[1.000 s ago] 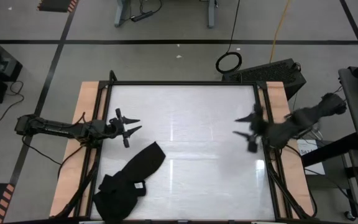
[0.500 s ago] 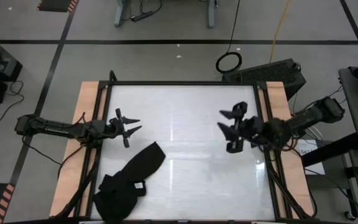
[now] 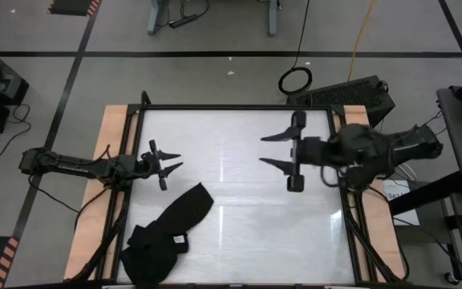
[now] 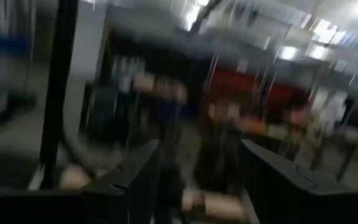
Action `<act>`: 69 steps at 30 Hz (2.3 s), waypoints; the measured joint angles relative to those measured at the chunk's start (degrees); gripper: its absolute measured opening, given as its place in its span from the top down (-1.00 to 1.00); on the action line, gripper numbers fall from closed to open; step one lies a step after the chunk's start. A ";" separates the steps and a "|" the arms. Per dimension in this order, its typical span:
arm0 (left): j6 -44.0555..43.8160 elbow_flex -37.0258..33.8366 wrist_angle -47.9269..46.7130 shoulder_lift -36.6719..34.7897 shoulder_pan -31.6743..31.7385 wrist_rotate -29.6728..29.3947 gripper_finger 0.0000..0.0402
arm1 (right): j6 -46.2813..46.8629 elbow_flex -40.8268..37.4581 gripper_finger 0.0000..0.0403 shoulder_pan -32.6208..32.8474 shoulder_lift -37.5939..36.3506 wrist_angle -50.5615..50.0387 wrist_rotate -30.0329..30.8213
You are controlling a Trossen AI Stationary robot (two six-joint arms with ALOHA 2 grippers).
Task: Roll towel into tight, uniform cylinder
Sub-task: Fold the black towel
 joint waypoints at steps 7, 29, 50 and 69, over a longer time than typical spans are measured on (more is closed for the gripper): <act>0.02 0.00 0.00 0.00 -0.02 -0.02 0.29 | 5.99 7.72 -0.03 -0.42 6.60 -34.62 -3.27; 0.00 -0.02 -0.42 0.00 -0.01 -0.02 0.29 | -1.09 -5.21 -0.03 -1.57 28.28 37.33 -23.82; 0.01 -0.01 -0.41 0.00 -0.01 -0.01 0.29 | 3.14 15.44 -0.03 -5.92 28.90 -22.16 -23.60; 0.00 -0.01 -0.40 0.00 0.00 -0.01 0.29 | 0.33 15.40 -0.03 -5.57 53.61 -15.74 -23.96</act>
